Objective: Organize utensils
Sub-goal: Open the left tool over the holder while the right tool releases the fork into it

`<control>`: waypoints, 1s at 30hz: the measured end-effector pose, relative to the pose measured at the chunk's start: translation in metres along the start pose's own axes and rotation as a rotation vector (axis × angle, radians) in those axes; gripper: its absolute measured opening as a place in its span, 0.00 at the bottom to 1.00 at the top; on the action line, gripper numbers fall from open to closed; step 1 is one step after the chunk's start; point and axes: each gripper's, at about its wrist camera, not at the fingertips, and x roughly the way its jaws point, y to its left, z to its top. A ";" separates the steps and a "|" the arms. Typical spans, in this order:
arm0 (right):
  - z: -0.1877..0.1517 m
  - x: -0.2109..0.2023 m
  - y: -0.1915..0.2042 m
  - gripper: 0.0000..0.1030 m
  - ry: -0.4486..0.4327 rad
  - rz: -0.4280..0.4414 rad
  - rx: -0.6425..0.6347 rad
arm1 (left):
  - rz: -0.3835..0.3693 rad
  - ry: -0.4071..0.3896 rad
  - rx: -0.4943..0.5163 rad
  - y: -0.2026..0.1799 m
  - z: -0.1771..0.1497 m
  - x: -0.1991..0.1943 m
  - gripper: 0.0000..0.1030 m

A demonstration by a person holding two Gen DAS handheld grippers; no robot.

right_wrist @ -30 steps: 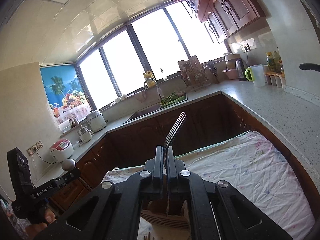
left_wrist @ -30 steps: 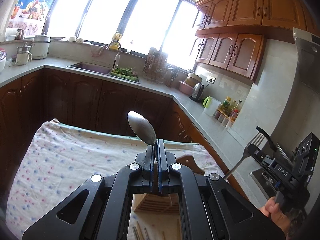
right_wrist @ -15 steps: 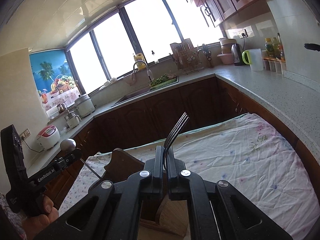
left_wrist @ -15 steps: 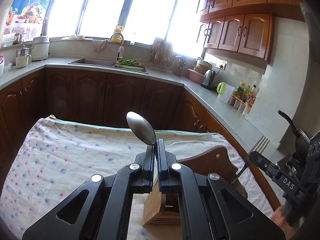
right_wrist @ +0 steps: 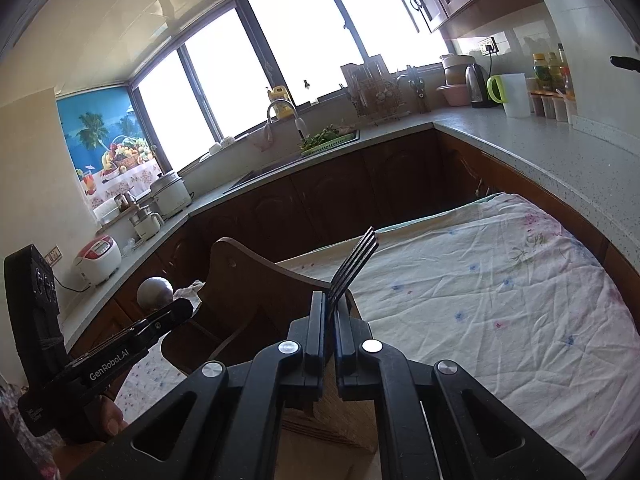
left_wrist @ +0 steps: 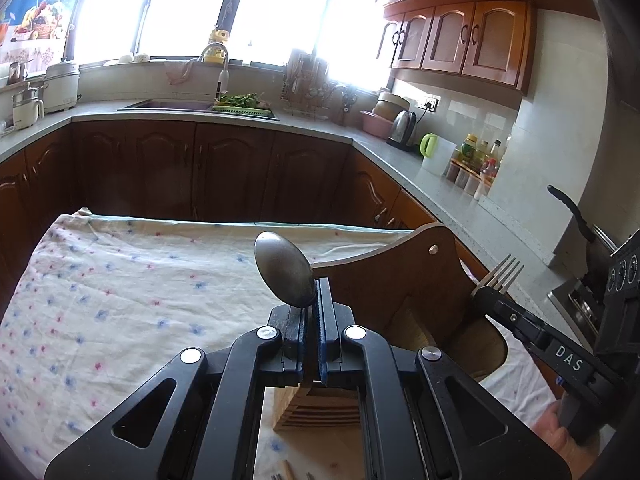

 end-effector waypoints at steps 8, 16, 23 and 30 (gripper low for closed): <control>0.005 -0.007 -0.003 0.15 -0.005 0.000 0.022 | 0.003 0.012 -0.011 0.002 0.004 -0.004 0.11; 0.012 -0.022 -0.013 0.43 -0.030 0.005 0.073 | 0.027 -0.007 -0.020 0.004 0.004 -0.020 0.48; 0.003 -0.058 -0.019 0.88 -0.077 0.024 0.110 | 0.059 -0.002 -0.047 0.015 -0.017 -0.053 0.73; -0.023 -0.100 -0.014 0.93 -0.087 0.030 0.123 | 0.108 0.014 -0.064 0.022 -0.049 -0.096 0.79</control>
